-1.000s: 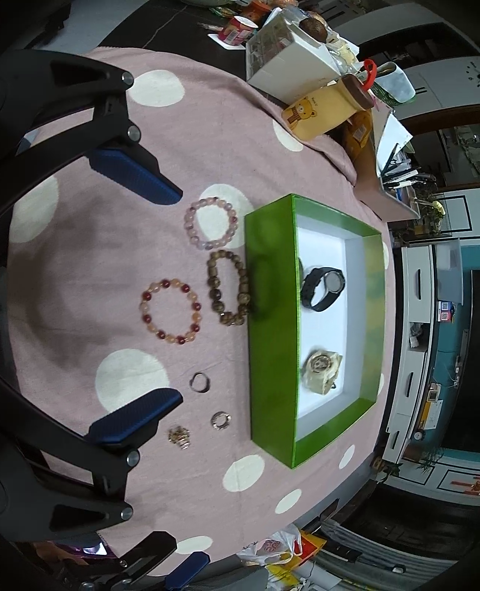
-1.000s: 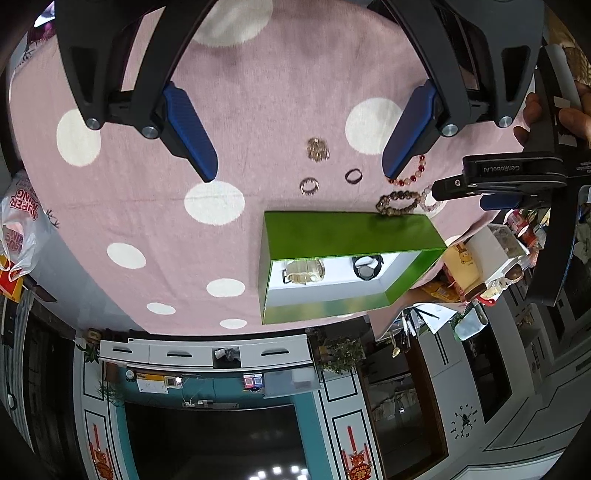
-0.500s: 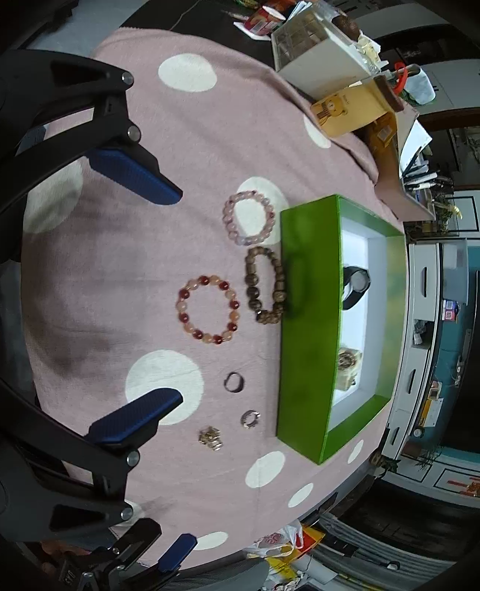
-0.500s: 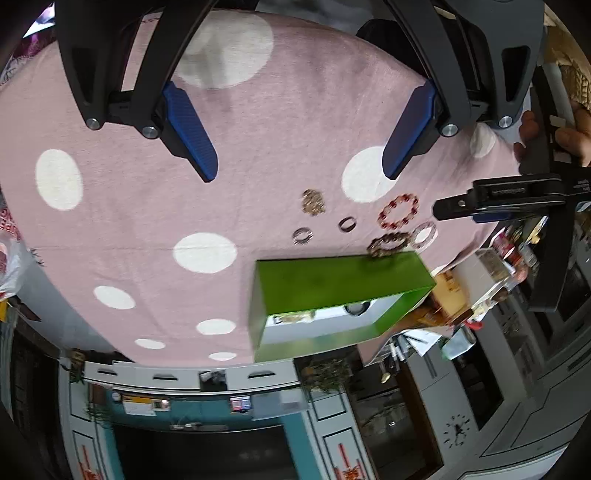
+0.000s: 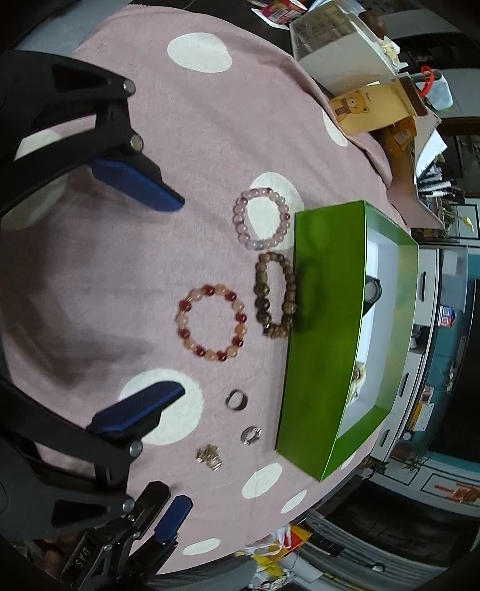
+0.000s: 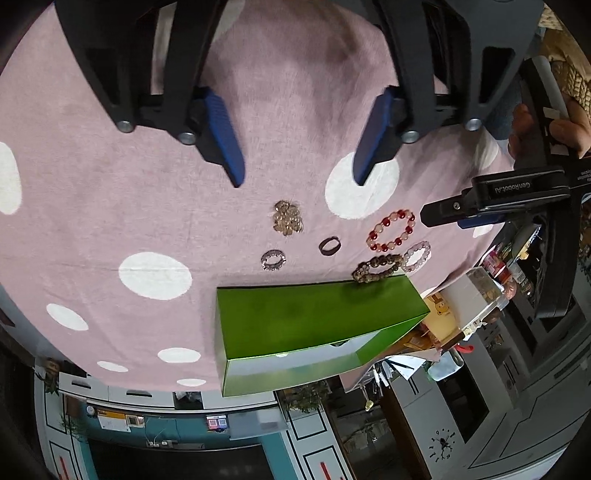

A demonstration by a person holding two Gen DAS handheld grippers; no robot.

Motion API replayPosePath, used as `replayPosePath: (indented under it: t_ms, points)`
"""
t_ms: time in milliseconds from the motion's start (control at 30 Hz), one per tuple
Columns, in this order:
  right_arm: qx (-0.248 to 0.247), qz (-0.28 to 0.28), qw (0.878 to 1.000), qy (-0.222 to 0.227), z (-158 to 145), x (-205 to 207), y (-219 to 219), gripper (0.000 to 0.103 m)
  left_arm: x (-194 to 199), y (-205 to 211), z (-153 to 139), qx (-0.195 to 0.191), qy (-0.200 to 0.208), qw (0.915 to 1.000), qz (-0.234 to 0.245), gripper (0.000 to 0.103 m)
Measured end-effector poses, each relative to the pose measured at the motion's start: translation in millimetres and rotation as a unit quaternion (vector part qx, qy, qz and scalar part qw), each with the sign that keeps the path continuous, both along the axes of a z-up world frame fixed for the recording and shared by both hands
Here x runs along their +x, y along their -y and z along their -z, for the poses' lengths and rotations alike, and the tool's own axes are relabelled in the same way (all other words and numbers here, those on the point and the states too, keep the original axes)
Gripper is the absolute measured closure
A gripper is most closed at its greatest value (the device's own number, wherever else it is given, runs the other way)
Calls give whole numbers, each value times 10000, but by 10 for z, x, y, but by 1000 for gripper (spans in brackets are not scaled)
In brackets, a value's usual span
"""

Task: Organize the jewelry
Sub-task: 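Grasp the gold brooch with the right tool while the left tool grasps the red-bead bracelet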

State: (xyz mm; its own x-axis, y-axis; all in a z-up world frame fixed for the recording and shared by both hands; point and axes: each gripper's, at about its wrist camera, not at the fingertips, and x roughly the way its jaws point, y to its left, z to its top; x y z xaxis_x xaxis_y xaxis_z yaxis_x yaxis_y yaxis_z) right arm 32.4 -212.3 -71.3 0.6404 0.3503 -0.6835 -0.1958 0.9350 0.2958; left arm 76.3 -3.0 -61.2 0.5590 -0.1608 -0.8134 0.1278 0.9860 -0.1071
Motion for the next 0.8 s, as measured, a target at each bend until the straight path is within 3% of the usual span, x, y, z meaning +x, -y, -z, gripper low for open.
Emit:
replayPosePath:
  t_ms: [100,200,400,533,600,800]
  points:
    - [-8,-50,10000,82,-18,77,-26,52,106,-37,41,-38,-41,9999,-127,27]
    - [-69,-73,9999,110,-17,165,-66,58,204,-34,80,2,-44,9998,-177,32]
    - [-299,-39,9995,17,44,336,-138,62,341,23,183,152,-61,9998,-79,50]
    - [-440,-57,9990,-14,84,392,-175,69,349,65,196,359,84,9993,30,58]
    - [-534,-70,9985,-27,104,414,-200,76,337,97,203,463,160,9987,111,66]
    - [-618,-41,9981,-66,129,455,-212,82,284,204,207,547,276,9973,408,89]
